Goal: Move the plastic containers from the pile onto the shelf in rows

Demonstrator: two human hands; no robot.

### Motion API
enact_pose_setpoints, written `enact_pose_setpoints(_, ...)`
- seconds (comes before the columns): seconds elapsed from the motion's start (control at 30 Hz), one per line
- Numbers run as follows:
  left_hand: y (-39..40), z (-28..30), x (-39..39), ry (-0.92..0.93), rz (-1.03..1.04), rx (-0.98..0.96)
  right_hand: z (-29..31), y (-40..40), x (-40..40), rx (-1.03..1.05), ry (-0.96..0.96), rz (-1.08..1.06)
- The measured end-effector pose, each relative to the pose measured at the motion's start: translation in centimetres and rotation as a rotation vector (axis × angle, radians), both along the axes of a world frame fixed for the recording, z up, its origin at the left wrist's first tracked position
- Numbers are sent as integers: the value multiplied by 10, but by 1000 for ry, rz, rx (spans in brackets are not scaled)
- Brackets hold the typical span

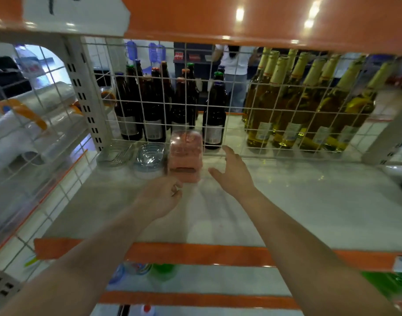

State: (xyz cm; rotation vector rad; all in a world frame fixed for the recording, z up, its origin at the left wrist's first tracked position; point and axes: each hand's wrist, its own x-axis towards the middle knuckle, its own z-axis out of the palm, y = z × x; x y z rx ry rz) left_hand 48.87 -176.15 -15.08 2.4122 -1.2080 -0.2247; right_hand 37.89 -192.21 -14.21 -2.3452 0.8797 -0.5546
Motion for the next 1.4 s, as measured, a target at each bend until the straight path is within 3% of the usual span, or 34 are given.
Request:
enact_pose_setpoints(0.47, -118, 17, -164, 3, -363, 152, 17, -73, -255, -52, 92, -401)
enact_pose_setpoints(0.9, -221, 12, -386, -81, -452, 16, 22, -114, -490, -25, 121, -627)
enact_pose_setpoints(1.23, -304, 18, -472, 9, -437, -50, 16, -176, -560, 23, 88, -771)
enact_pose_setpoints(1.4, -360, 24, -489, 59, -419, -22, 16, -220, -570, 58, -33, -849)
